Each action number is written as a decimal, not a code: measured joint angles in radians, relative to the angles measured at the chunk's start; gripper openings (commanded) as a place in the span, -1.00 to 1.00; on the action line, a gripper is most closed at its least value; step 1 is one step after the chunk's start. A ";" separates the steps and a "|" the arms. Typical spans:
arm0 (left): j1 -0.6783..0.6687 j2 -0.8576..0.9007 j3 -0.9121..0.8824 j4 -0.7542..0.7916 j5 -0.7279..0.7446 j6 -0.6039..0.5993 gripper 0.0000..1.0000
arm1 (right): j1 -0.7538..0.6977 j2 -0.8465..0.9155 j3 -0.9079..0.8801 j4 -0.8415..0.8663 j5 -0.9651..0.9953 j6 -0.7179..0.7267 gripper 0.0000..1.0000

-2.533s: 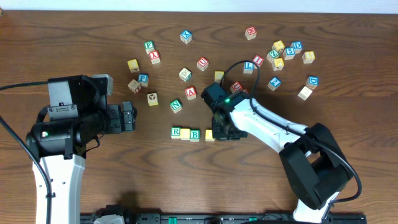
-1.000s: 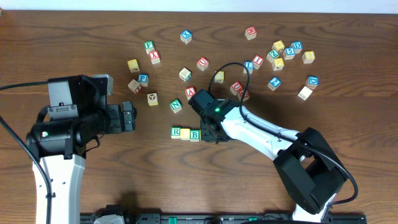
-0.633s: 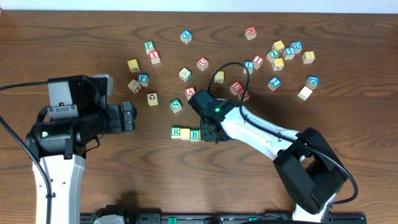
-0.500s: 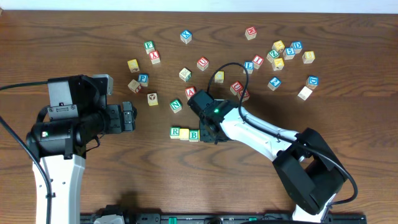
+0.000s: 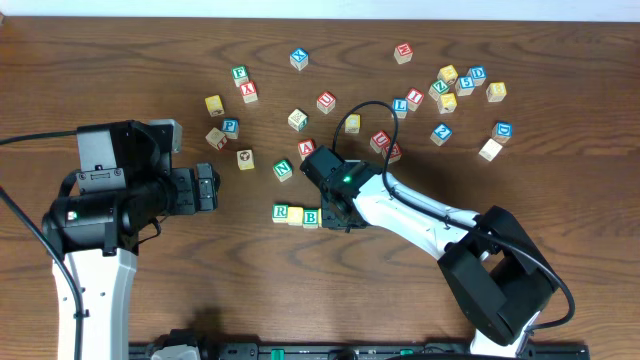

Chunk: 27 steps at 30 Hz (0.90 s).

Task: Spell out ROBOT
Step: 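Lower the T block beside the O block and align it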

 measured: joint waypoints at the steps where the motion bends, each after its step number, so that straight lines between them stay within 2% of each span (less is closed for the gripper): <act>1: 0.000 0.000 0.000 0.000 0.000 0.000 0.92 | 0.000 0.000 0.000 0.000 0.003 0.000 -0.92; 5: 0.000 0.000 0.000 0.000 0.000 0.000 0.92 | 0.000 0.000 -0.001 -0.005 0.011 0.000 -0.90; 19: 0.000 0.000 0.000 0.000 0.000 0.000 0.92 | 0.000 0.000 -0.002 -0.015 0.023 0.005 -0.23; 27: 0.000 0.000 0.000 0.000 0.000 0.000 0.92 | 0.000 0.000 -0.002 -0.015 0.023 0.003 -0.14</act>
